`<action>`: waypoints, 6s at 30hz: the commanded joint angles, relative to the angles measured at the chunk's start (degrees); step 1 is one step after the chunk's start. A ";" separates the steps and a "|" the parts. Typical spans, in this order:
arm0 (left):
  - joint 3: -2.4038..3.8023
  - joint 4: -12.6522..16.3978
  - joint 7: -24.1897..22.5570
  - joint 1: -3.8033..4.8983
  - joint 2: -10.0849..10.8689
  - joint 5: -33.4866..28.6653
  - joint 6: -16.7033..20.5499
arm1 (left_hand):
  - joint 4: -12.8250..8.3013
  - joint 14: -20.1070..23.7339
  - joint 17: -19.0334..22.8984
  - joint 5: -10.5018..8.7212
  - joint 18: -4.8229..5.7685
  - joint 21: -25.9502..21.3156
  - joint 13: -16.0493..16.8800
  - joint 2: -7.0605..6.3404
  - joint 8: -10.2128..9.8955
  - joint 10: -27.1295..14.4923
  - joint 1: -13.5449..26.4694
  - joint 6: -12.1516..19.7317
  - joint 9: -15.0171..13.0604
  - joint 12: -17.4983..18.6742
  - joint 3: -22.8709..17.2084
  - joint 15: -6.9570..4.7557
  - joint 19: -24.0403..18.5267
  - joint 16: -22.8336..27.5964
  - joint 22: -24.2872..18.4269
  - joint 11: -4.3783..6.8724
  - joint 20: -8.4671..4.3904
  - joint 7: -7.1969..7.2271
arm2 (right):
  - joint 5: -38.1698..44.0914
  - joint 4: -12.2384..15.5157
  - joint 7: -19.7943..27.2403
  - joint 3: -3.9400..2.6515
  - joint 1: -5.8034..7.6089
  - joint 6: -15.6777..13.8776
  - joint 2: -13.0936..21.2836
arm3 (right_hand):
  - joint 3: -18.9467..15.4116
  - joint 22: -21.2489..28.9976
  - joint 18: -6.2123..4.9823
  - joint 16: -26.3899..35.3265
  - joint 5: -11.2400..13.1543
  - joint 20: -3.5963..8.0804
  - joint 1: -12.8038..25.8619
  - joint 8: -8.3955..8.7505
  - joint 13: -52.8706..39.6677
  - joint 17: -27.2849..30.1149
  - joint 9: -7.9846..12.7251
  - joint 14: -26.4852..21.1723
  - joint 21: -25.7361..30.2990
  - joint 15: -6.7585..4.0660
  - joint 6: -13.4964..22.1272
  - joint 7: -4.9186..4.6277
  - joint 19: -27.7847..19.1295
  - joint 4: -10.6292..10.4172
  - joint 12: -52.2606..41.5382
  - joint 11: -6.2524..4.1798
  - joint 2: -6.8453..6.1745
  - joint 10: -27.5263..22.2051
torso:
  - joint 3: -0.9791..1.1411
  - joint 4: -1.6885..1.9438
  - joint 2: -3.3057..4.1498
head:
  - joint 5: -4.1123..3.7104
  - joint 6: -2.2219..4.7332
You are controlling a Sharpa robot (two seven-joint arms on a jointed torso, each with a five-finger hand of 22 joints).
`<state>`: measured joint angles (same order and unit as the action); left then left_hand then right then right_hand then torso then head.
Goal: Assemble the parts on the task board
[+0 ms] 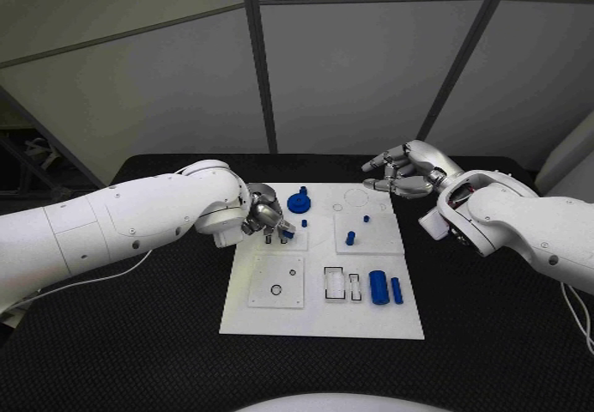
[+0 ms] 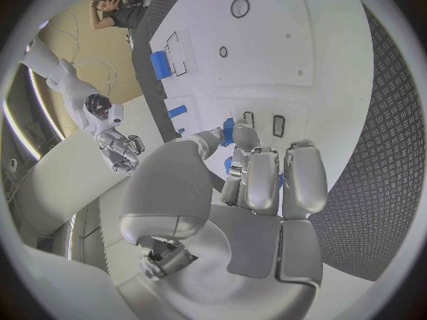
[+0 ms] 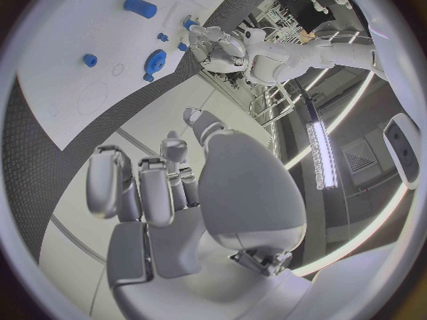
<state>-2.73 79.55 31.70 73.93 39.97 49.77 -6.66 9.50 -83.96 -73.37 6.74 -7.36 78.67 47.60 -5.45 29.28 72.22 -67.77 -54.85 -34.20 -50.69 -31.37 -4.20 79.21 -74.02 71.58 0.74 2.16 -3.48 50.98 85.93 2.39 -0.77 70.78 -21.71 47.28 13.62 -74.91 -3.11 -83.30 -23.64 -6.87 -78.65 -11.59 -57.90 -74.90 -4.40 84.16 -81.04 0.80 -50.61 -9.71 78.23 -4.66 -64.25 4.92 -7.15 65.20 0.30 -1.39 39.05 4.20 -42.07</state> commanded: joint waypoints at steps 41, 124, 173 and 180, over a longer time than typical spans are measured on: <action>-2.19 4.22 4.30 -0.59 1.47 7.03 9.22 | -14.81 -1.96 -0.37 3.84 3.50 0.85 -1.95 -1.56 6.24 2.03 8.65 1.64 -3.11 -0.99 -19.95 -0.81 1.18 -0.22 2.16 1.06 -0.68 0.94 | 0.94 -0.02 0.04 -0.04 0.11 1.14 0.07 | -0.13 -0.40 -0.63 0.21 -0.45 0.02 0.00 -0.25 0.13 -4.53 0.08 3.06 0.39 -0.35 -0.26 -0.07 -0.49 -0.21 0.31 -0.20 -0.13 -0.13 | -0.03 -0.15 0.05 | 0.88 -0.31; -2.20 2.53 6.46 -0.65 -0.52 10.08 2.05 | -8.95 -2.18 -0.62 1.45 3.92 1.55 1.82 -1.90 8.90 5.30 17.26 -1.49 2.77 -6.91 -8.72 -1.31 2.45 -0.27 4.24 2.06 -1.15 2.53 | 0.94 0.06 -0.11 -0.04 0.11 1.59 0.31 | -0.27 -0.18 -0.67 0.43 -0.64 0.05 0.36 -0.36 0.31 -4.26 0.12 3.01 0.58 -0.35 -0.31 -0.06 -0.63 -0.49 0.39 -0.20 -0.17 -0.15 | 0.03 -0.13 0.09 | 0.15 -1.22; 5.06 0.77 2.79 0.36 2.32 6.33 1.32 | 1.02 -1.64 0.21 1.84 2.51 -4.71 -10.66 -0.87 4.44 -1.70 9.07 5.47 14.31 0.44 24.65 0.79 -1.11 1.01 -1.25 -0.92 0.52 -1.13 | 0.94 -1.22 -0.12 -0.03 0.10 2.12 -0.05 | -0.51 0.58 -0.86 1.08 -0.61 0.06 0.78 -0.40 0.57 -3.39 0.18 2.78 1.11 -0.37 -0.24 -0.04 -1.20 -0.81 0.51 -0.22 -0.25 -0.22 | 0.02 -0.07 0.00 | 0.61 -0.52; 5.68 -7.68 1.68 2.03 -0.94 6.69 -3.04 | 1.50 -1.43 0.53 1.89 2.22 -5.70 -12.35 0.16 2.91 -2.55 6.99 5.02 15.82 1.07 26.37 1.15 -1.58 1.35 -2.06 -1.28 1.07 -1.49 | 0.94 -1.44 -0.07 -0.03 0.10 2.16 -0.25 | -0.50 0.59 -0.86 1.07 -0.62 0.07 0.77 -0.41 0.57 -3.41 0.18 2.79 1.13 -0.38 -0.24 -0.03 -1.21 -0.81 0.50 -0.23 -0.23 -0.20 | 0.03 -0.20 0.05 | 0.99 -0.23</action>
<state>2.91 72.76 35.14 75.84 39.30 56.84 -5.78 11.08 -84.06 -72.89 8.41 -7.31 73.34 35.32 -5.32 32.43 70.13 -59.98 -49.75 -18.49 -49.86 -5.34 -3.47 77.94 -72.89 69.59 -0.53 3.03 -4.71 51.80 84.48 2.00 -0.77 70.77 -19.96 47.10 13.13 -74.38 -3.11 -82.52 -23.92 -6.84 -78.41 -11.78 -57.40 -74.92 -4.31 84.15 -80.20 0.80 -50.61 -9.72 77.39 -5.14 -64.04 4.92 -7.38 65.20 0.29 -1.44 39.05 5.03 -42.42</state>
